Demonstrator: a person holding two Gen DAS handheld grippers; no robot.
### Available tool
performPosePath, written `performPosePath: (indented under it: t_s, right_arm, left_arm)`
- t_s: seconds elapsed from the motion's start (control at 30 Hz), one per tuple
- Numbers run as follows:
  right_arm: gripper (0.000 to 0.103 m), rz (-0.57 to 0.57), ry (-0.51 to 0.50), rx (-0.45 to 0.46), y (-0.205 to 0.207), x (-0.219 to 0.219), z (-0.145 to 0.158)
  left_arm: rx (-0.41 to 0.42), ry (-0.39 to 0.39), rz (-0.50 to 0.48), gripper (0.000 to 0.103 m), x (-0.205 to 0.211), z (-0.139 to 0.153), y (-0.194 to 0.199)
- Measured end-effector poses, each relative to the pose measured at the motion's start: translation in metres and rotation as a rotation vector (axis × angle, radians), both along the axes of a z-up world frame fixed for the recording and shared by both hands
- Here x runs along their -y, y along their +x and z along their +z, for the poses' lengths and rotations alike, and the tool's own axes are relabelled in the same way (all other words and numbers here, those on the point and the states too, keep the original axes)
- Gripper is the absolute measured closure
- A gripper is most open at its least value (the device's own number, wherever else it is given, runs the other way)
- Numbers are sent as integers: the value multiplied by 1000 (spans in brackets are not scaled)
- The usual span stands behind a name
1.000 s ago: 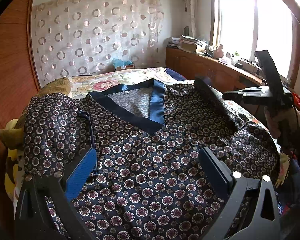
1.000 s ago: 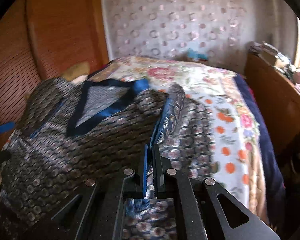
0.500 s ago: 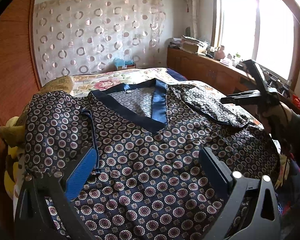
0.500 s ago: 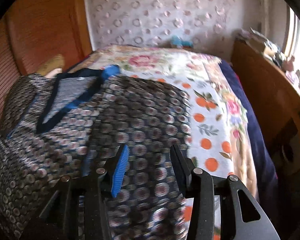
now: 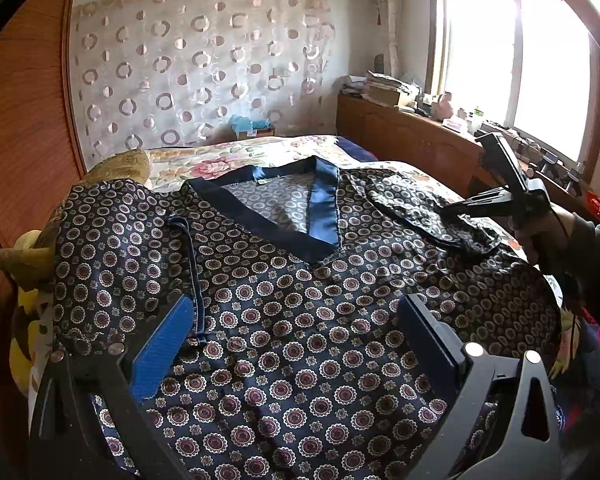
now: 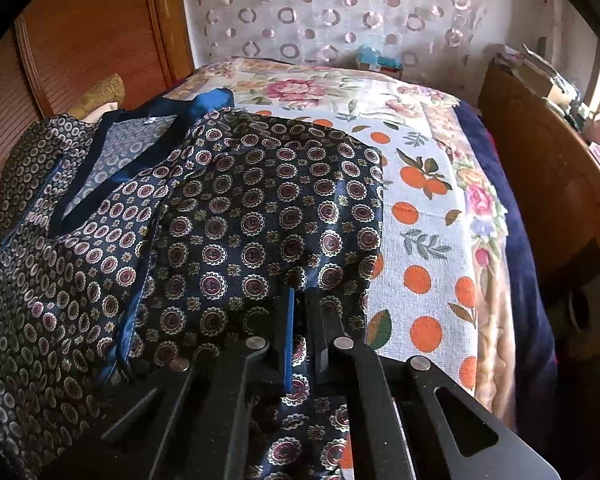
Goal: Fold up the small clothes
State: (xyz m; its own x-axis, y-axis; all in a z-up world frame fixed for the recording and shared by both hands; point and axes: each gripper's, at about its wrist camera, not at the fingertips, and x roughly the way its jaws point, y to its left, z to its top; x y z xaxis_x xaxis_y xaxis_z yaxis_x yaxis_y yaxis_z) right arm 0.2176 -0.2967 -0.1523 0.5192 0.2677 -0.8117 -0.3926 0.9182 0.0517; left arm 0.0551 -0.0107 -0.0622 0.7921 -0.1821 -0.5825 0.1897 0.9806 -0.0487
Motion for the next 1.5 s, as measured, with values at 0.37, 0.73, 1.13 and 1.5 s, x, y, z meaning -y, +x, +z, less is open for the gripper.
performPosePath:
  t_s: [0.37,0.73,1.13,1.5]
  right_arm:
    - [102,-166,-27,108,-8,57,36]
    - [65,-160,20,27,7,59,15]
    - [65,-137,14,53,10,63,5]
    - [64,-113,-7,-4,31,59,6]
  left_arm:
    - [0,-2,24,1,-10,1,0]
    - [-6,20,73,1,-44,5,20]
    - [-34,74,156,34,-118,10,66]
    - [-121,72,273,46,-179,1,121]
